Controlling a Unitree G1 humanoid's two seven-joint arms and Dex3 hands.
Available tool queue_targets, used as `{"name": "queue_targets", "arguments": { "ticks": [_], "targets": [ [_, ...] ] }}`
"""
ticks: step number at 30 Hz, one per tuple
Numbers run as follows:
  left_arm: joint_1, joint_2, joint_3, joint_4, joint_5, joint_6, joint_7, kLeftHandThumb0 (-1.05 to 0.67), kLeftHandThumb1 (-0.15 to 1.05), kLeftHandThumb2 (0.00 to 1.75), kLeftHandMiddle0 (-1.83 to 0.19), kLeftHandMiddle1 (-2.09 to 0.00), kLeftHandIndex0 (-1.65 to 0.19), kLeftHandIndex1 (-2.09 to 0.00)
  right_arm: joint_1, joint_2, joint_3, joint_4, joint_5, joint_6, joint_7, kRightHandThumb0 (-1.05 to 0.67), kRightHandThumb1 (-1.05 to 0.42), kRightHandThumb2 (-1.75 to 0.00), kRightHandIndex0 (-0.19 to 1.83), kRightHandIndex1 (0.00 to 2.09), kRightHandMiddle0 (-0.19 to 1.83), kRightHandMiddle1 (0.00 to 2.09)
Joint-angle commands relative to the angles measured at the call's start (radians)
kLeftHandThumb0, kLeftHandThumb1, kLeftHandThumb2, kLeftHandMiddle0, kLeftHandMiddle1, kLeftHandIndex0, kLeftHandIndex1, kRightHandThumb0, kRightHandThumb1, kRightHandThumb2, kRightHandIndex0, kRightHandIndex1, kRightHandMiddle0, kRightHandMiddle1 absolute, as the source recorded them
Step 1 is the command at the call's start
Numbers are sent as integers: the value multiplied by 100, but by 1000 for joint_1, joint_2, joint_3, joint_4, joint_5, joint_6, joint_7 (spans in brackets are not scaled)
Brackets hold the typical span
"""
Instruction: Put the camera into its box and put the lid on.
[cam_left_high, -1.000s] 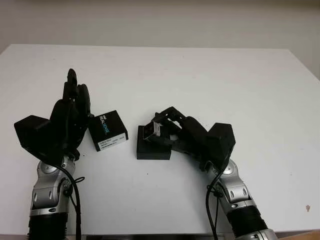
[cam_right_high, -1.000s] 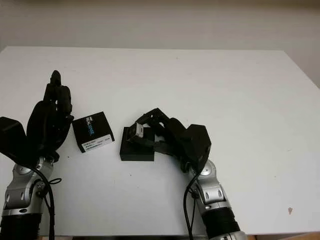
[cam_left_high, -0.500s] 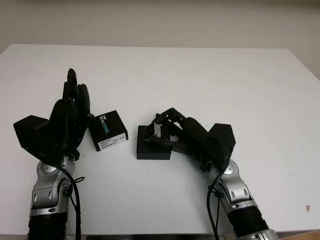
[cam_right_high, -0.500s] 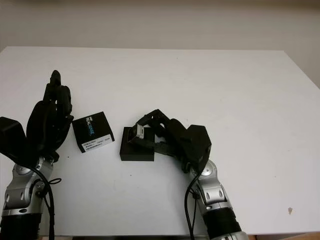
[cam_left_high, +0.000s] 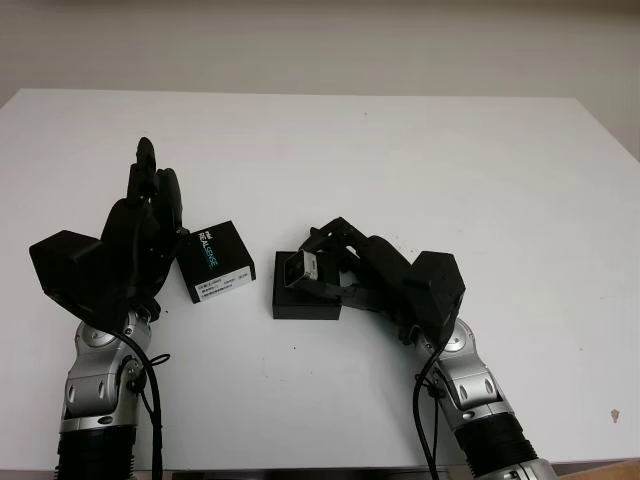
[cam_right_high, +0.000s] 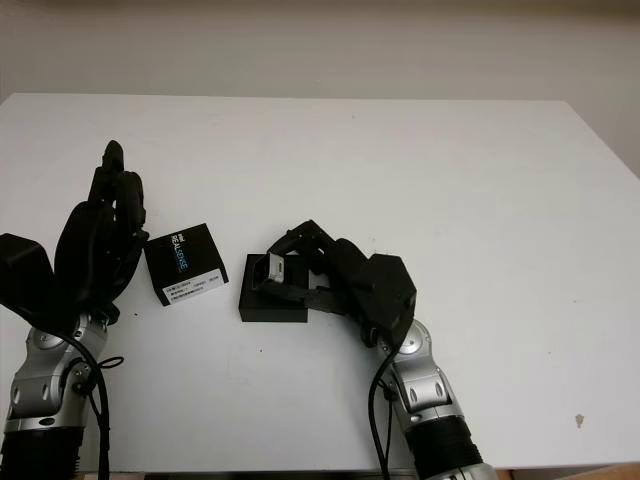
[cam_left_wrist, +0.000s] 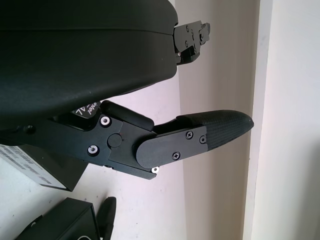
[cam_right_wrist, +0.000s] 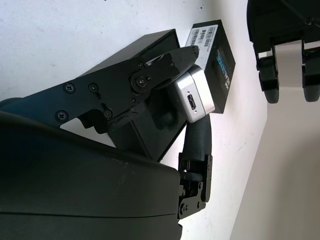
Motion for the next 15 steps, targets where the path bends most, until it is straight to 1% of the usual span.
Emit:
{"name": "queue_targets", "arguments": {
  "ticks": [1,3,9,15],
  "targets": [
    [-18,3,-5,3,2,-8,-2,-73,105,65,19,0,19,0,12,-4,12,15,-10,-24,4,-39,-102,-5,17,6,20,173],
    [-15,3,-5,1,3,-9,-1,-73,105,65,19,0,19,0,11,-8,17,24,-20,-38,5,-39,-102,-5,18,6,20,173],
    [-4,2,-4,-10,2,-9,0,-72,105,66,19,0,19,0,9,-27,37,72,-81,-148,-18,-42,-102,-5,17,6,20,173],
    [2,1,-4,-15,3,-7,1,-73,105,66,19,0,19,0,15,-55,59,60,-156,-195,-54,-42,-101,-5,17,6,20,169]
  ]
}}
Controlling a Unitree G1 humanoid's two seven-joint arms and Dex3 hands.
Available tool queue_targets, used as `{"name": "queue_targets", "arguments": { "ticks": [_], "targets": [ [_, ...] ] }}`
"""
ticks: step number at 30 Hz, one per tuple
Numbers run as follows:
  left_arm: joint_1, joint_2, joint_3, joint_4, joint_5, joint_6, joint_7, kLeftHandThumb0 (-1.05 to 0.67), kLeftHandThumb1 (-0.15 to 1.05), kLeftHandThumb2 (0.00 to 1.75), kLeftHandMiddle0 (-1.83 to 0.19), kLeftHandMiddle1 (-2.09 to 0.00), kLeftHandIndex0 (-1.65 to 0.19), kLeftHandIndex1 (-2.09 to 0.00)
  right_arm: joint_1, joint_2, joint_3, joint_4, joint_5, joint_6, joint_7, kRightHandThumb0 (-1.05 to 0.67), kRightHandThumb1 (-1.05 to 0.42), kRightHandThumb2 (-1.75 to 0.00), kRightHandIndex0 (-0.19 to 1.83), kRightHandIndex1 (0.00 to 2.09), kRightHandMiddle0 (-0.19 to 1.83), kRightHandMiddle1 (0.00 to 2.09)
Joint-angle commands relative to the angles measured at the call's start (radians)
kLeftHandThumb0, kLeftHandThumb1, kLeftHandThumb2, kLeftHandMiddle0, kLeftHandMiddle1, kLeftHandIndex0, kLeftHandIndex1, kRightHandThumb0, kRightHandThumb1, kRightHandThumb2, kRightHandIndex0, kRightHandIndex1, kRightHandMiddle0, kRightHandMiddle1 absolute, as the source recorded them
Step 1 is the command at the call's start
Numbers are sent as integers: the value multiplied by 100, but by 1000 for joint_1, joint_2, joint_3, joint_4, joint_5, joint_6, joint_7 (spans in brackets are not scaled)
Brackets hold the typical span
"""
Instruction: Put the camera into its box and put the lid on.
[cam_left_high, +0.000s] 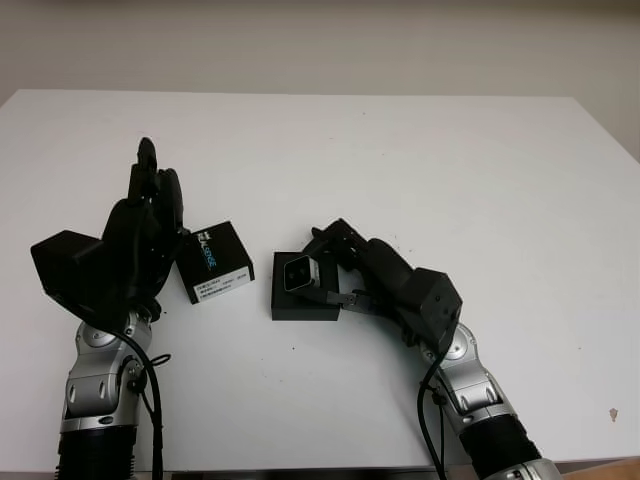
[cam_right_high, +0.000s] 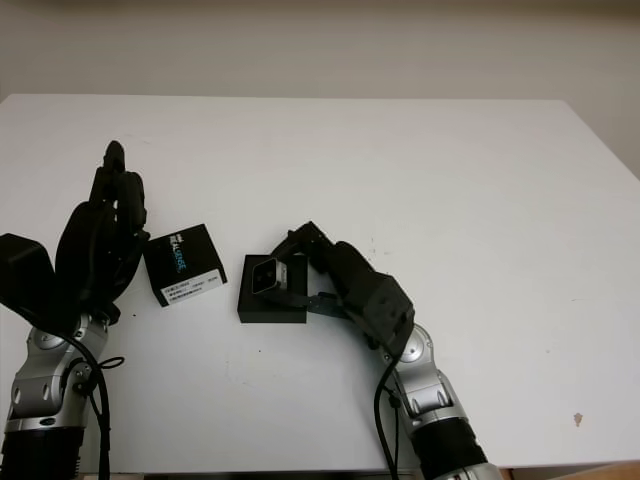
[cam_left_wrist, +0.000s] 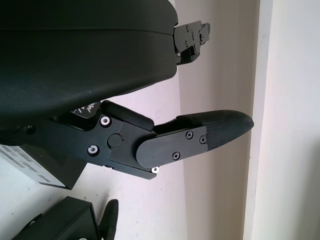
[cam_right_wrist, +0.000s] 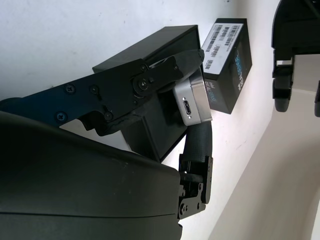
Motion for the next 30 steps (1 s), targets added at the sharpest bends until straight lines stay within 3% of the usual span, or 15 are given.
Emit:
{"name": "queue_targets", "arguments": {
  "ticks": [1,6,7,9,12,19,30],
  "targets": [
    [2,2,-3,-14,2,-8,-1,-72,105,66,19,0,19,0,16,-18,30,-4,-40,-30,-13,-42,-101,-5,17,6,20,168],
    [3,5,-5,-11,7,-13,-6,-71,105,67,19,0,19,0,13,-54,57,-45,-126,-42,-44,-42,-101,-5,13,4,10,147],
    [2,5,-4,-11,7,-11,-5,-71,105,67,19,0,19,0,14,-65,62,-67,-143,-34,-44,-42,-100,-5,11,3,8,135],
    [1,5,-4,-11,7,-8,-3,-72,105,67,19,0,19,0,17,-81,70,-95,-170,-28,-49,-45,-97,-5,1,3,6,90],
    [1,7,-6,-13,12,-3,0,-72,105,67,19,0,19,0,19,-113,84,-138,-220,-37,-57,-48,-95,-5,-12,2,4,51],
    [3,9,-4,-13,9,-7,-9,-72,105,67,19,0,19,0,34,-177,98,-260,-310,-43,-62,-55,-96,-6,-19,0,-10,21],
    [5,12,-3,-20,10,2,-10,-71,105,66,19,0,19,0,29,-222,70,-370,-379,-52,-122,-63,-103,-7,-19,0,-19,2]
  ]
}}
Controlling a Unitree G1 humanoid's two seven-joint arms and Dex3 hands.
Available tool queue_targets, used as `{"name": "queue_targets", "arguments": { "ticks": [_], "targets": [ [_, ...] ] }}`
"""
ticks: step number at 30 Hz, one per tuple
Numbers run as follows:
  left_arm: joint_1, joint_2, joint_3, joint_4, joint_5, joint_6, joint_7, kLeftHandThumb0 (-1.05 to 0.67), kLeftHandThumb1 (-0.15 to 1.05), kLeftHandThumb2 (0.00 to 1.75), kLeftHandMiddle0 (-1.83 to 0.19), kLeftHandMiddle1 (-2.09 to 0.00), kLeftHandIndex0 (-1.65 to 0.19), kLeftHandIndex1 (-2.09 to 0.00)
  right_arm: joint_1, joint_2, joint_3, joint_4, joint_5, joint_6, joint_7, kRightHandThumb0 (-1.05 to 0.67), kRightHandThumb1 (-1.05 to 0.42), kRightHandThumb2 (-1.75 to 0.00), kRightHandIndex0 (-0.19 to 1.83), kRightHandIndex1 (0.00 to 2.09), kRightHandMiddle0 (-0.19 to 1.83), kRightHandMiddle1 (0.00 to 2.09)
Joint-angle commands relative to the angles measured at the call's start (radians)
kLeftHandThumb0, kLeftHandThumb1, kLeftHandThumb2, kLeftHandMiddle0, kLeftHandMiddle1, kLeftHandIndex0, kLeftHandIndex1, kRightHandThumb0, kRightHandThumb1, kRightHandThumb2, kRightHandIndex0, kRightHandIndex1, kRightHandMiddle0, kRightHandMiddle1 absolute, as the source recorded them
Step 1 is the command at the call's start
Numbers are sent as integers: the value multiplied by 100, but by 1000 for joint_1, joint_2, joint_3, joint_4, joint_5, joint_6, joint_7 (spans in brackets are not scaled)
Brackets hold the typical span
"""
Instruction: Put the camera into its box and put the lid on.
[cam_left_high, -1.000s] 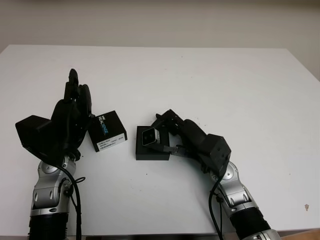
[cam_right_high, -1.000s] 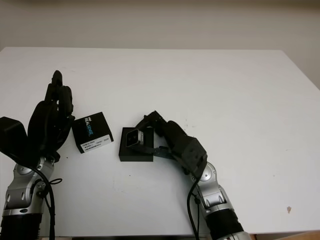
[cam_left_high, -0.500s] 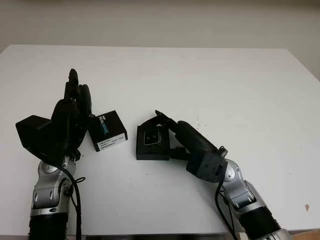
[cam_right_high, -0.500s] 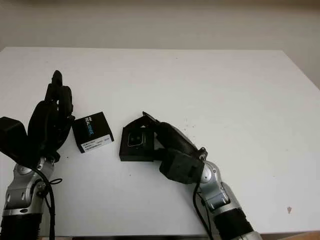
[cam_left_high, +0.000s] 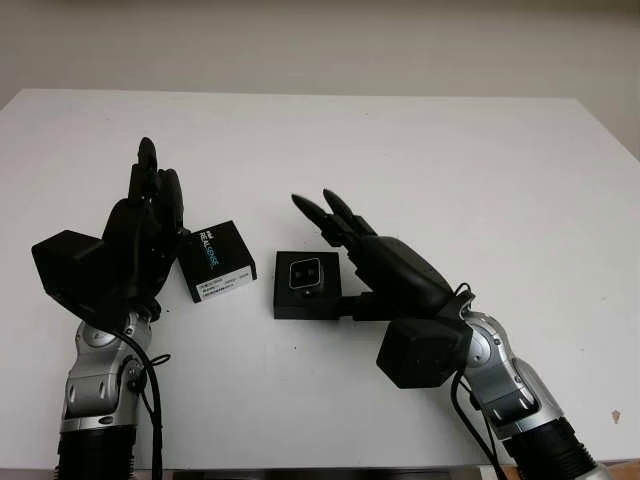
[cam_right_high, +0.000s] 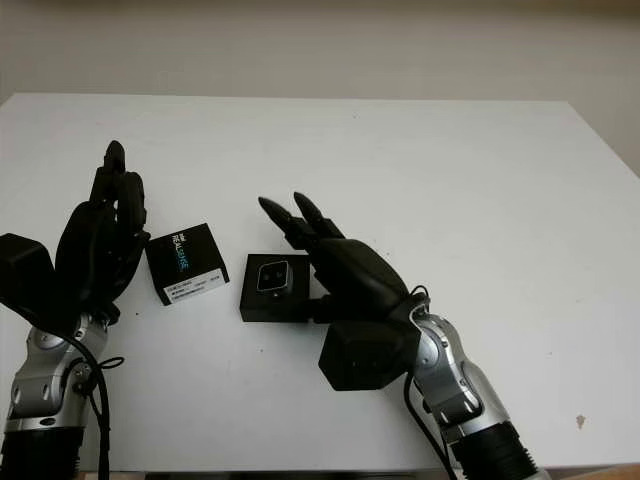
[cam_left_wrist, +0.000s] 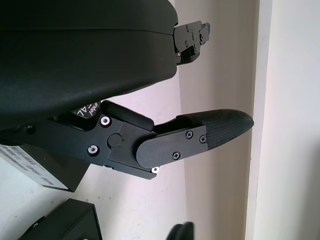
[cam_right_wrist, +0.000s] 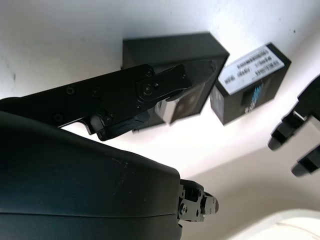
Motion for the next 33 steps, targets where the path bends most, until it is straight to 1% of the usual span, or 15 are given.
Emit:
{"name": "queue_targets", "arguments": {
  "ticks": [1,6,10,14,17,20,22,26,33],
  "targets": [
    [4,11,-2,-15,4,-1,-3,-72,105,66,19,0,19,0,-13,-19,-11,-28,-15,-16,-14,-66,-104,-8,-19,0,-19,1],
    [3,8,-2,-17,2,5,0,-72,105,66,19,0,19,0,-10,-64,6,-41,-69,-81,-35,-79,-105,-23,-19,2,-17,4],
    [3,7,-4,-21,5,6,3,-72,105,66,19,0,19,0,-4,-94,29,-36,-143,-136,-61,-84,-105,-33,-19,0,-19,3],
    [4,6,0,-23,0,7,3,-72,105,66,19,0,19,0,-18,-126,64,-24,-246,-154,-67,-90,-105,-47,-19,0,-18,2],
    [6,8,0,-26,1,7,2,-72,105,66,19,0,19,0,-28,-136,77,-13,-283,-159,-70,-92,-105,-52,-19,0,-17,3],
    [6,9,2,-28,-3,10,-1,-72,105,66,19,0,19,0,-43,-150,95,0,-326,-155,-65,-93,-105,-54,-19,0,-15,5],
    [7,9,2,-28,-5,8,-5,-72,105,67,19,0,19,0,-49,-155,105,17,-336,-159,-65,-92,-105,-50,-17,2,-10,7],
    [12,7,3,-38,-1,10,1,-72,105,66,19,0,19,0,-56,-171,123,28,-361,-148,-42,-91,-105,-48,-15,4,-7,8],
    [27,9,8,-64,-8,24,1,-71,105,66,19,0,19,0,-42,-178,130,23,-366,-124,4,-91,-105,-46,-12,6,-4,7]
  ]
}}
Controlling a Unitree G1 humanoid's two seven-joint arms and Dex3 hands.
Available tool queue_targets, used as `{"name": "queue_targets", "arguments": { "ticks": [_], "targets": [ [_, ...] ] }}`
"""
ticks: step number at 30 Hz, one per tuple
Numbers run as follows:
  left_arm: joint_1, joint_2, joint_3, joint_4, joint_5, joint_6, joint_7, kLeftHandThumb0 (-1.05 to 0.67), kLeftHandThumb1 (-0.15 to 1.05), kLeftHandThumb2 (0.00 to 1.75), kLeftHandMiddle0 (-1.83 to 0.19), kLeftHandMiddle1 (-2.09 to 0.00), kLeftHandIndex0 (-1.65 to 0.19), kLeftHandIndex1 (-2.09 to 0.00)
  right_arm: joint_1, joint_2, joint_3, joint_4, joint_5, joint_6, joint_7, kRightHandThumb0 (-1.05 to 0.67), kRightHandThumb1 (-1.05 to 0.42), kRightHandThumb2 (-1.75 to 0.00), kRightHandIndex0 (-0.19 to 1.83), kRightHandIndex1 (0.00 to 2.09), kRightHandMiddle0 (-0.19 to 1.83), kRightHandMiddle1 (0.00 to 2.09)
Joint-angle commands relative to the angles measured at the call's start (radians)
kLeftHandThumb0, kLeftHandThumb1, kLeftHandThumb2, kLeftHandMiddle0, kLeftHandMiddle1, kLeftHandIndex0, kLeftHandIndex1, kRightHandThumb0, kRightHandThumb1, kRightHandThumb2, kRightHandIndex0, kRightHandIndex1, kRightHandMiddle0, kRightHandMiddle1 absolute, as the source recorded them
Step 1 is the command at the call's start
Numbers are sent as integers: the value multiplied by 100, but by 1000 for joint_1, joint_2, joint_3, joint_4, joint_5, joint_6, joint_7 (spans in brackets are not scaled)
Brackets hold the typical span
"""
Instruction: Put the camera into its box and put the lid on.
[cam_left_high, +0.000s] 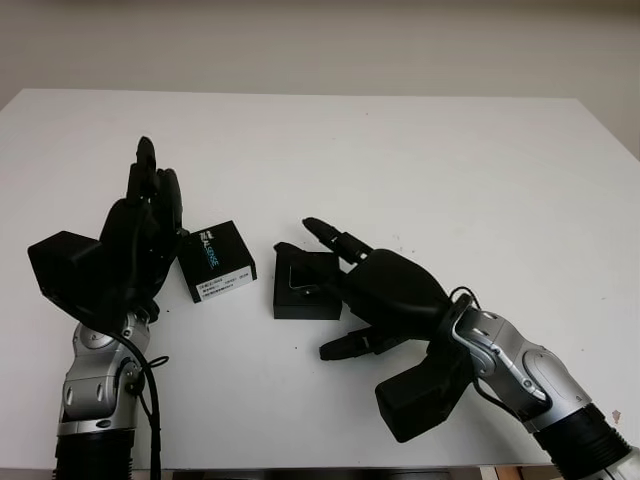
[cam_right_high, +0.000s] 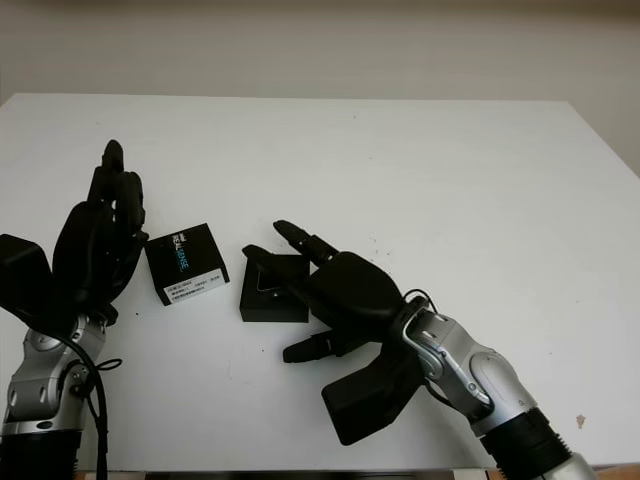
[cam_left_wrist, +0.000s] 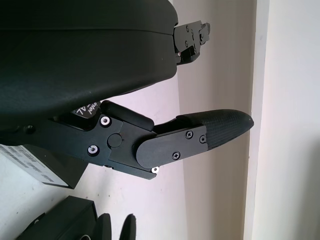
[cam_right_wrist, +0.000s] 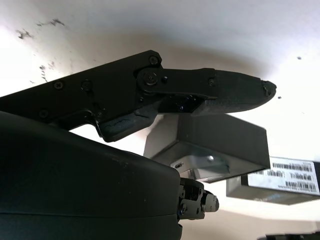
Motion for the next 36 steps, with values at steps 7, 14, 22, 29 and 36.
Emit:
{"name": "queue_targets", "arguments": {
  "ticks": [7,14,22,29,36],
  "targets": [
    [19,7,6,-38,-2,16,4,-72,105,66,19,0,19,0,20,-21,6,-52,0,26,55,-91,-105,-48,-11,6,-2,7],
    [20,12,6,-49,-2,18,1,-72,105,66,19,0,19,0,29,-26,-2,-99,13,37,94,-90,-105,-49,-10,6,-1,6],
    [21,9,6,-56,-5,21,-2,-72,105,66,19,0,19,0,43,-32,-7,-104,23,40,106,-91,-105,-50,-13,5,-5,4],
    [23,12,14,-65,-12,35,1,-73,105,64,19,0,19,0,45,-28,-11,-84,2,78,85,-88,-105,-49,-18,3,-13,3],
    [27,26,18,-81,-10,55,-4,-75,105,63,19,0,19,0,33,-22,-9,-37,-17,127,45,-87,-105,-49,-19,0,-16,4]
  ]
}}
